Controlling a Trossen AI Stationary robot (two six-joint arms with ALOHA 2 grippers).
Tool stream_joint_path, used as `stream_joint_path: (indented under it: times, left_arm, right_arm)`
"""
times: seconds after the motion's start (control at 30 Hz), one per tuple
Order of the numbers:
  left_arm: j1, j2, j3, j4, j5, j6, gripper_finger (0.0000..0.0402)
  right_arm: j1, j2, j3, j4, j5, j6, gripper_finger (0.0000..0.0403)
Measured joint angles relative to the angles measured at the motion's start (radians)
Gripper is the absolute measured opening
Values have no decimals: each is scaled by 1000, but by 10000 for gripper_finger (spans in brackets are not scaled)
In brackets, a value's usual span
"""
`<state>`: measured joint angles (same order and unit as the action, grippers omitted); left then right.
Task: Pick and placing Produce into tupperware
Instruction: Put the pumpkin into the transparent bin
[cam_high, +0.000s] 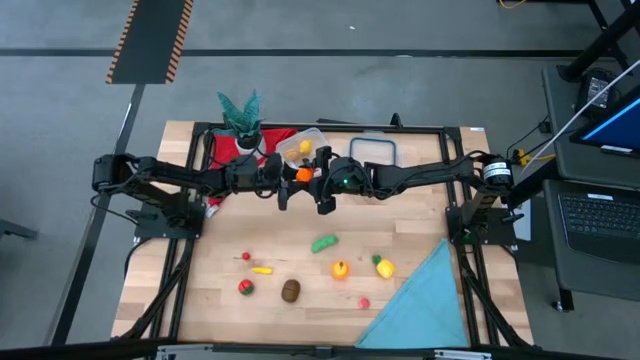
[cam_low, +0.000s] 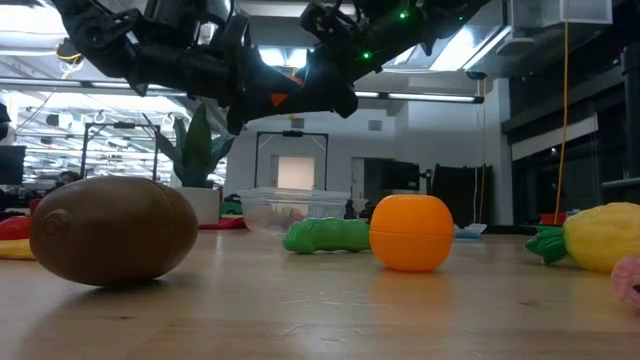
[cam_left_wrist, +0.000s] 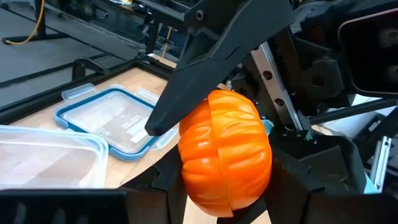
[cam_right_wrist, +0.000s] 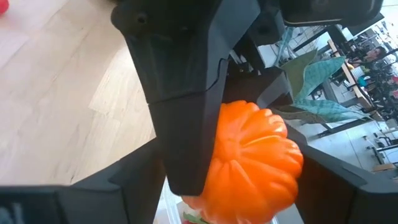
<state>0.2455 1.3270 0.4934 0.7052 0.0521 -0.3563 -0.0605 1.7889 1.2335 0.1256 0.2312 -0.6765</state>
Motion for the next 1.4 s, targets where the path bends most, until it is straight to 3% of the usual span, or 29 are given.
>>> stream_joint_path:
  times: [0.23, 0.33, 0.4, 0.8, 1.13, 1.4]
  left_arm:
    - [28, -8, 0, -8, 51, 8, 154]
    - [45, -32, 2, -15, 63, 15, 154]
    - [56, -56, 2, -28, 62, 30, 154]
    - [85, -101, 2, -132, 78, 104, 154]
    - [89, -101, 2, -132, 70, 201, 154]
    - [89, -100, 1, -119, 96, 335, 154]
  right_arm:
    - [0, 1, 0, 2, 12, -2, 295]
    - [0, -4, -1, 0, 74, 4, 296]
    - [1, -14, -4, -7, 111, 47, 297]
    - [-42, -173, -115, -67, 101, 267, 297]
    - [-97, -376, -462, 270, -206, 399, 297]
    - [-146, -473, -657, 426, -441, 516, 296]
